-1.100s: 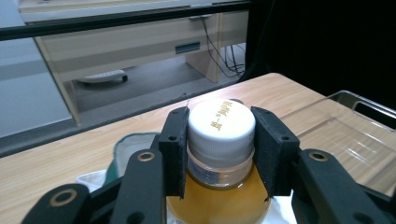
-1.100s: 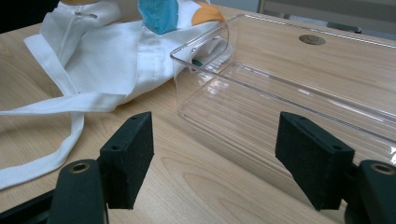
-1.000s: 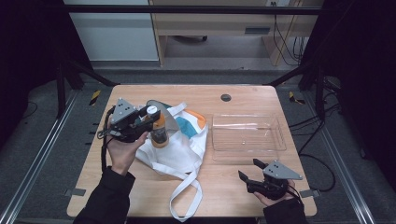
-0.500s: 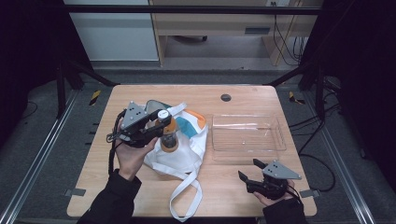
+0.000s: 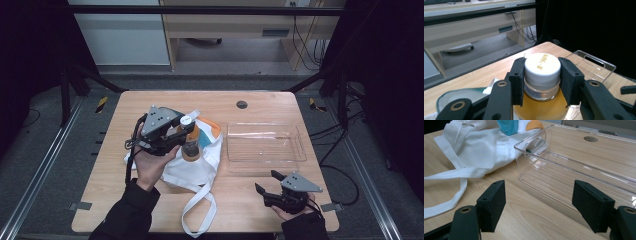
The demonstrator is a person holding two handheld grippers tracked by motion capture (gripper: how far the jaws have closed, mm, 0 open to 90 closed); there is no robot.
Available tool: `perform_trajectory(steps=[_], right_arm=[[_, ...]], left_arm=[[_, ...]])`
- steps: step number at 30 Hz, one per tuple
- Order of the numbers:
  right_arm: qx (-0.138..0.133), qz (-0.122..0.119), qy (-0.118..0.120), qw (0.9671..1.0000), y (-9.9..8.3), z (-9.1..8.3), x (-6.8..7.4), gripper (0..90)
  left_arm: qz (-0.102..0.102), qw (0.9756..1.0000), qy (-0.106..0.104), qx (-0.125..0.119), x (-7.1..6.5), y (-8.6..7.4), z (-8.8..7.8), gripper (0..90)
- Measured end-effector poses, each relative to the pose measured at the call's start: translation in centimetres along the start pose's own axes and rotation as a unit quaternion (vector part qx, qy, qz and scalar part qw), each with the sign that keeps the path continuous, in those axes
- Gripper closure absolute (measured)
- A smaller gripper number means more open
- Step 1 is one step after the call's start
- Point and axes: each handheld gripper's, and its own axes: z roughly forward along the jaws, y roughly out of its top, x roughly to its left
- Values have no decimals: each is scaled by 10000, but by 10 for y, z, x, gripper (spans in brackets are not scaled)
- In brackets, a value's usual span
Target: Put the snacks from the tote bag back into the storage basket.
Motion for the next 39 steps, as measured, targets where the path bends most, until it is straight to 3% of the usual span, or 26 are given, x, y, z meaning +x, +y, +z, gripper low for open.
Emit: perform_trajectory(steps=[8, 39], right_arm=[[-14, 27, 27, 10000, 0, 0, 0, 268], [-1, 69, 6, 10000, 0, 0, 0, 235]], left_arm=[[89, 9999, -81, -33, -11, 12, 9, 585], [1, 9993, -358, -136, -33, 31, 37, 585]])
